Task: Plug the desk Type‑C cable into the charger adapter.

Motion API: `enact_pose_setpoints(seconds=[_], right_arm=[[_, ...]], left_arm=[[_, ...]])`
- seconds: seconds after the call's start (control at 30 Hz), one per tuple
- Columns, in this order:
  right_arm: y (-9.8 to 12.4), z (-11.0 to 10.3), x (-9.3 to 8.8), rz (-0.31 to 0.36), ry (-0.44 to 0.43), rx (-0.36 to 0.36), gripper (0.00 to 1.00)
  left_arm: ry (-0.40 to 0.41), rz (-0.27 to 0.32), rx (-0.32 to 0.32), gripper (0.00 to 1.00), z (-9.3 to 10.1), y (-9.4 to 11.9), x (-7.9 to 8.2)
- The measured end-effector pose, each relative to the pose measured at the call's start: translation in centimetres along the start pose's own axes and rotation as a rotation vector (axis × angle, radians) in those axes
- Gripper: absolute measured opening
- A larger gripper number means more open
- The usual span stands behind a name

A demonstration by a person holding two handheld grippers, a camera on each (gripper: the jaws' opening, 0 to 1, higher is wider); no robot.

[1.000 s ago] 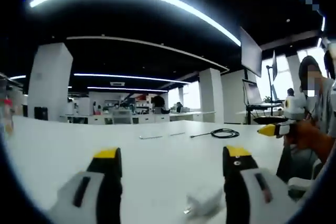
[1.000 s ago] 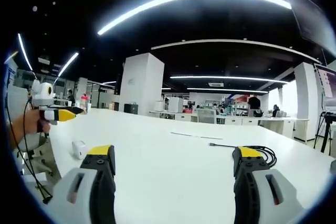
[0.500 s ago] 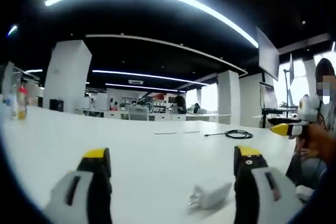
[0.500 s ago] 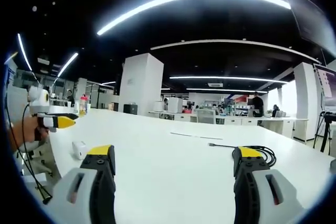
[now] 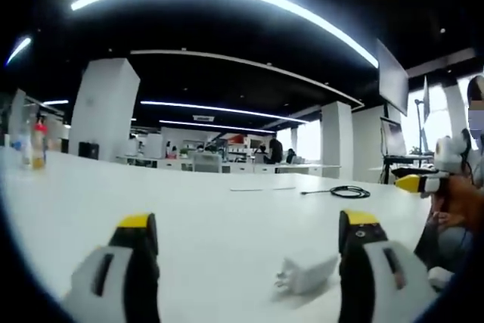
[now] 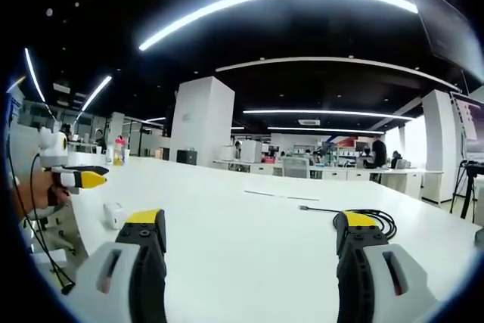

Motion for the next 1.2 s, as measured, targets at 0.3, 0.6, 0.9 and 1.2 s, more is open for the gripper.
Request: enact_pose_setpoints(seconds=[0.3,0.6,0.9,1.2], right_arm=[[-0.8,0.8,0.7,0.005,0.071,0.009,0.94],[-3.3,3.6,-0.2,-0.059,0.169,0.024,0.86],[-5.8,5.5,-1.6,-0.162,0.241,0.081,0.82],[-8.5,8.3,-2.7,-0.235,0.252,0.121,0.58]], left_arm=[[-0.013,-0.015,-0.024,1.0,0.2,0.0,-0.2],[-0.031,-0.009,-0.029,1.0,0.2,0.1,0.0],[-0.026,-0.017,-0.036,0.99,0.1,0.0,-0.2],[-0.037,-0.016,-0.046,0.98,0.3,0.0,0.0]])
Point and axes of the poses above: the point that each gripper's makers call its tool centre point, and the gripper's own axes: y roughly backward along the fingers, z roughly to its right, x roughly out of its top, the point moved 2 cm from there along y, roughly backward along the fingers, and after that the axes turned 6 degrees about -x, right-handed, at the moved point
